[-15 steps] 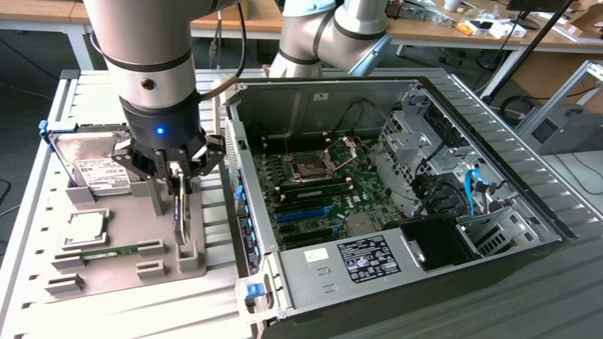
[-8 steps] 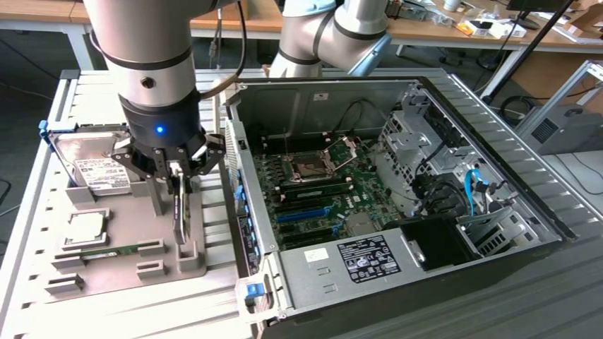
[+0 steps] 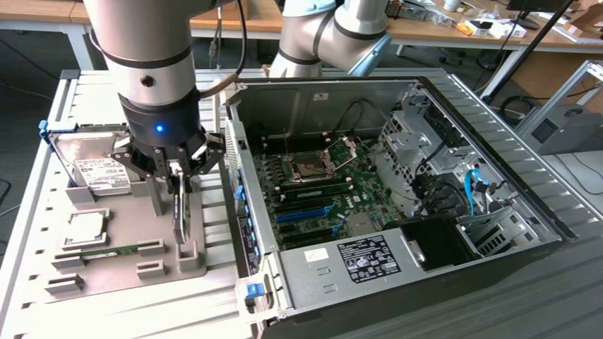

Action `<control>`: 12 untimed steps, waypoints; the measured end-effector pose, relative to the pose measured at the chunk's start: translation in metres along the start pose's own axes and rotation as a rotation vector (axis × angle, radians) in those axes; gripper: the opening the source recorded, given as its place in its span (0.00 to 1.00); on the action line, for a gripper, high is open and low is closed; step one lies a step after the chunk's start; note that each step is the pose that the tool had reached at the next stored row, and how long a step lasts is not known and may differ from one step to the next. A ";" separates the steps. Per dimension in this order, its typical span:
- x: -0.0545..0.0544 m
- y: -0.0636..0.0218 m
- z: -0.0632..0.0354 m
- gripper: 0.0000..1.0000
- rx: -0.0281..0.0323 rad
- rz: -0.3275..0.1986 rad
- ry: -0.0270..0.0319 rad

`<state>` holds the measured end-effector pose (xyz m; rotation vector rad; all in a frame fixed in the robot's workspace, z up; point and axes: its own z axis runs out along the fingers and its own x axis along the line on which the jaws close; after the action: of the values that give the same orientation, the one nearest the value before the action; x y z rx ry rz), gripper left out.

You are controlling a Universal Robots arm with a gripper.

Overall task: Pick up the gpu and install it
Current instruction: 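Pick up the gpu and move the gpu toward the slot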

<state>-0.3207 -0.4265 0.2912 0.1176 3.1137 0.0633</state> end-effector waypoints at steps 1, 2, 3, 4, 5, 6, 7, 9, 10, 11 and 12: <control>0.000 0.0000 -0.0003 0.27 0.0001 0.000 0.0000; 0.000 0.0000 -0.0005 0.27 0.0001 0.000 0.0001; 0.000 0.0000 -0.0008 0.27 0.0001 0.000 0.0001; 0.000 0.0000 -0.0010 0.27 0.0000 0.000 0.0000; 0.000 0.0001 -0.0013 0.27 0.0000 0.000 0.0001; 0.000 0.0001 -0.0015 0.27 0.0001 0.000 0.0000; 0.000 0.0001 -0.0017 0.27 0.0000 0.000 0.0000; 0.000 0.0001 -0.0022 0.27 0.0000 0.000 0.0000; 0.000 0.0001 -0.0025 0.27 0.0001 0.000 0.0001; 0.000 0.0001 -0.0027 0.27 0.0001 0.000 0.0000; 0.000 0.0001 -0.0028 0.27 0.0000 0.000 0.0000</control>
<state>-0.3208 -0.4265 0.2940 0.1176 3.1138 0.0632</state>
